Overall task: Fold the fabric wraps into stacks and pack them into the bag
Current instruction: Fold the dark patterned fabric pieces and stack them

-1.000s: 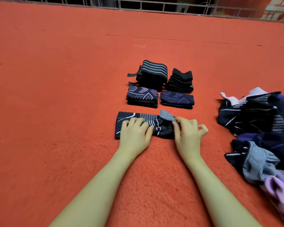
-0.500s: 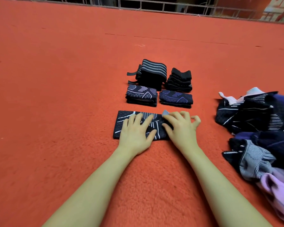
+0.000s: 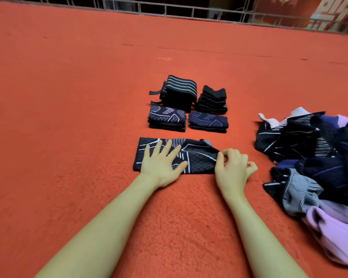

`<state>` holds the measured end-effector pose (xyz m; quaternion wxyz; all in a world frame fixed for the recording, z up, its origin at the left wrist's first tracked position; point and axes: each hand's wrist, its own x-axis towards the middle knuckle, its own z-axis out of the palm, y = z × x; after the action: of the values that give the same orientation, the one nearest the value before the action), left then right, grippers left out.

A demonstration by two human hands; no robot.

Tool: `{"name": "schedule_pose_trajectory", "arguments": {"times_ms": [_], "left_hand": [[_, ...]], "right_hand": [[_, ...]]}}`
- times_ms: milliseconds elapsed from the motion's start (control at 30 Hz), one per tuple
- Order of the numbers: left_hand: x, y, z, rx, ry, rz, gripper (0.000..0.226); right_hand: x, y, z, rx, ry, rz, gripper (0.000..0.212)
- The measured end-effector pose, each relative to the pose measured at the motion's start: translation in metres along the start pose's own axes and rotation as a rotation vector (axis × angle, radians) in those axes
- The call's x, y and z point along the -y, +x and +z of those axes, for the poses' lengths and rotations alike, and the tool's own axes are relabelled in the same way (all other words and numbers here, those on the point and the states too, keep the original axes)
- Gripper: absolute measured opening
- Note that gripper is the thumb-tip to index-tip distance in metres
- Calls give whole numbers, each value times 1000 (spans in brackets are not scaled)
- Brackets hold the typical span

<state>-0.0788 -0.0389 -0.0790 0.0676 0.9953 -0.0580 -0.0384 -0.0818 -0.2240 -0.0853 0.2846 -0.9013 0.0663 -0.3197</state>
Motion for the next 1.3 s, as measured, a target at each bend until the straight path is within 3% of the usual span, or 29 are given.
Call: {"name": "schedule_pose_trajectory", "arguments": {"times_ms": [67,167,233,400,500,733,867,1033,1300], "left_hand": [[-4,3,-7,-6,-38,-29,59],[-17,15,-19,-201,36,-11,49],[-29,21,-18,-261,9,73,49],[-37,28,2,-51,-47,55,55],[-37,29,5,-56,-23,44,58],[-36,28,8,-55,-18,23,62],[-38,27,8,-47,-11,-17,62],[-36,19,4,-15,-6,-70,62],[-11,-16,2,-23,-16,-199,60]], "right_hand": [[-3,-1,1,52,-65,-64,16],[-2,4,3,162,-45,-197,51],[2,11,4,216,-41,-336,62],[13,44,10,300,-208,-309,19],[14,56,19,360,-323,-304,23],[3,45,22,43,-138,-118,23],[-6,28,13,106,-78,-65,19],[-14,7,1,244,-185,-33,33],[-8,-16,-15,266,-74,-14,21]]}}
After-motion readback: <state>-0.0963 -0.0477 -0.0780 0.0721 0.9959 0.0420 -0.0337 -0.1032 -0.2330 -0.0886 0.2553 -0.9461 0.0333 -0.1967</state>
